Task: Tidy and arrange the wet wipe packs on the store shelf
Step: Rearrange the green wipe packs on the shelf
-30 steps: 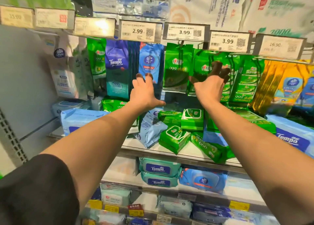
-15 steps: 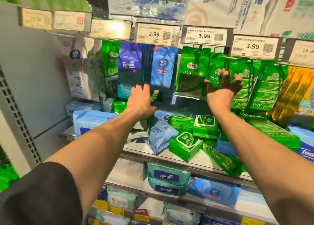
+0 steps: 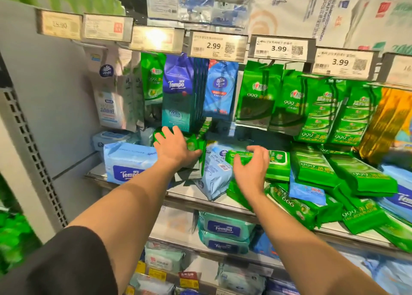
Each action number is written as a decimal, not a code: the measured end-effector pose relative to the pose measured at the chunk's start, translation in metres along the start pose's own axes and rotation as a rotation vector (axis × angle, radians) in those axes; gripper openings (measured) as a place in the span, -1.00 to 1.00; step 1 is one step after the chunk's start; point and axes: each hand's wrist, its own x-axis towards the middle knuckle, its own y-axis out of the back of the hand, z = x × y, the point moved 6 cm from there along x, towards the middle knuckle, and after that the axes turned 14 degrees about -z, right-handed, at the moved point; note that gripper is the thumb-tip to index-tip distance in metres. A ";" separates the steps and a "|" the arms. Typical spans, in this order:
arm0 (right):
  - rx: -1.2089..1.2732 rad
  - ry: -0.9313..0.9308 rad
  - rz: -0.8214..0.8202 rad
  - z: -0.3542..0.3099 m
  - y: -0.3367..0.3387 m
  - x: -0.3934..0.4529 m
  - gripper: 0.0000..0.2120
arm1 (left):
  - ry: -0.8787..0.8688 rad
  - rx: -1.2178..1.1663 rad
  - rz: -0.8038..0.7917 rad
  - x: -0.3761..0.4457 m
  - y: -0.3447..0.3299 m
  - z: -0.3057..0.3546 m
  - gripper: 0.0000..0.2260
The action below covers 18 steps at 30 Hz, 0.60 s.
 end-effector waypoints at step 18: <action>-0.310 -0.252 -0.507 -0.041 -0.120 0.019 -0.68 | -0.180 -0.446 0.016 -0.012 0.016 -0.010 -0.27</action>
